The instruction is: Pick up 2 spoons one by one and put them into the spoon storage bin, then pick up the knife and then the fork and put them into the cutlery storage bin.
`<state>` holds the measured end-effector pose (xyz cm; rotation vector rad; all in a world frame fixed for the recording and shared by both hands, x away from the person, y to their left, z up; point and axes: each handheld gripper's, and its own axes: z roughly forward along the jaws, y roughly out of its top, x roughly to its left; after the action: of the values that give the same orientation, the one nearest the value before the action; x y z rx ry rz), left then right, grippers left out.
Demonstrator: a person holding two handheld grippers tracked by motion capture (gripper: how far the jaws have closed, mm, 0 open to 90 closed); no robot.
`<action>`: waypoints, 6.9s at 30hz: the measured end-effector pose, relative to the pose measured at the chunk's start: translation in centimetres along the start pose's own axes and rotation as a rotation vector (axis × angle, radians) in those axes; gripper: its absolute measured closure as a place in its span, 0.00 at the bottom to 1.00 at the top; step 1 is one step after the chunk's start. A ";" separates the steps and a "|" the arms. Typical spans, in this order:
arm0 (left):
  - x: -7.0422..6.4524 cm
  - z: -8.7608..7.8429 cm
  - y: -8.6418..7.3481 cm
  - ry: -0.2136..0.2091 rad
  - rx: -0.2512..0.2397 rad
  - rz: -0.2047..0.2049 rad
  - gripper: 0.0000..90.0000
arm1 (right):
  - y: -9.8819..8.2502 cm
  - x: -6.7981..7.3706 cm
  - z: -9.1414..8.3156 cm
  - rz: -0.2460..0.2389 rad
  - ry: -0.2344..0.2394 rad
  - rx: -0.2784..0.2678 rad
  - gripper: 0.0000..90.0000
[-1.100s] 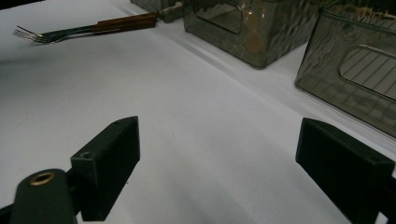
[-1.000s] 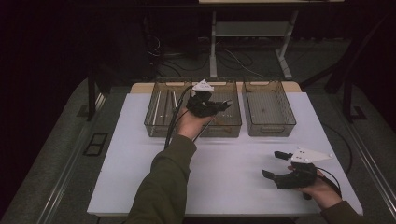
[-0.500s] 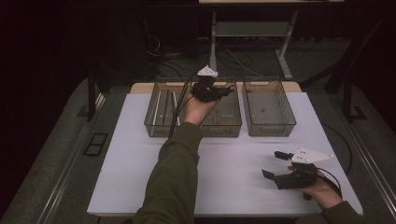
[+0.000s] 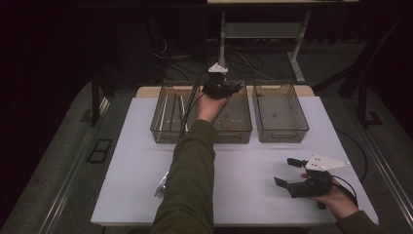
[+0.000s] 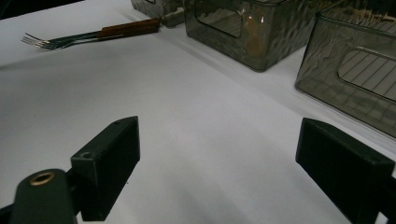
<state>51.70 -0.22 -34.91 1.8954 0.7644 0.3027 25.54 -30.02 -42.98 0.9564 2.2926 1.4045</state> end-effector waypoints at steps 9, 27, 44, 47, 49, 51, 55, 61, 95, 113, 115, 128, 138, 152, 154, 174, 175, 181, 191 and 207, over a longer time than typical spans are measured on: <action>-0.6 -0.8 -1.2 0.018 0.061 0.000 0.46 | 0.0 0.0 0.0 -0.004 0.001 0.000 0.15; -4.5 -7.8 -5.3 -0.050 0.044 0.020 0.20 | -0.1 0.3 0.4 -0.019 0.016 0.021 0.15; -6.8 -13.0 -9.6 -0.048 0.068 0.054 0.11 | -0.1 0.2 0.6 -0.023 0.009 0.028 0.15; -6.9 -13.7 -10.5 -0.050 0.066 0.062 0.12 | -0.1 0.2 0.6 -0.025 0.010 0.029 0.15; -7.0 -14.2 -11.3 -0.046 0.063 0.062 0.12 | -0.1 0.2 0.7 -0.025 0.011 0.030 0.15; -6.9 -14.6 -12.1 -0.045 0.067 0.050 0.12 | -0.2 0.2 0.7 -0.023 0.009 0.033 0.15; -7.0 -15.5 -13.4 -0.032 0.089 0.051 0.13 | -0.1 0.2 0.7 -0.027 0.005 0.034 0.15; -6.1 -16.9 -14.7 0.005 0.114 0.045 0.16 | -0.1 0.3 0.8 -0.031 0.008 0.037 0.15; 0.1 -18.0 -20.1 0.128 0.306 -0.106 0.99 | -0.1 0.4 1.1 -0.046 0.004 0.059 0.15; -1.3 -17.2 -20.0 0.046 0.317 -0.088 0.99 | -0.1 0.4 1.1 -0.049 0.006 0.058 0.15; -1.6 -17.1 -19.9 0.033 0.325 -0.075 0.99 | -0.1 0.4 1.1 -0.050 0.006 0.058 0.15; -3.4 -16.1 -19.3 -0.083 0.357 0.009 0.99 | -0.1 0.4 1.2 -0.048 0.006 0.058 0.15; -4.4 -15.7 -18.9 -0.117 0.368 0.057 0.99 | -0.1 0.4 1.1 -0.049 0.006 0.058 0.15; -6.7 -18.7 -19.2 -0.136 0.357 0.123 0.83 | -0.1 0.4 1.1 -0.048 0.006 0.057 0.15; -6.7 -18.6 -19.5 -0.131 0.373 0.129 0.83 | -0.1 0.4 1.1 -0.049 0.005 0.055 0.15; -7.4 -17.8 -20.2 -0.147 0.438 0.217 0.84 | 0.0 0.4 1.0 -0.027 0.012 0.048 0.15; -7.4 -17.8 -20.2 -0.149 0.439 0.222 0.85 | 0.0 0.4 1.0 -0.026 0.013 0.050 0.15; -7.5 -17.7 -20.0 -0.148 0.448 0.225 0.85 | 0.1 0.5 1.0 -0.031 0.016 0.050 0.15; -7.9 -17.9 -19.2 -0.204 0.415 0.192 0.85 | 0.3 0.4 0.9 -0.007 0.051 0.090 0.15; -10.0 -16.4 -16.1 -0.289 0.381 0.235 0.85 | 3.1 0.8 1.3 -0.086 0.212 0.111 0.15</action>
<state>29.44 9.81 -40.63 2.3306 0.4231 0.0217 26.93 -27.65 -40.83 0.7605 2.5561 1.4162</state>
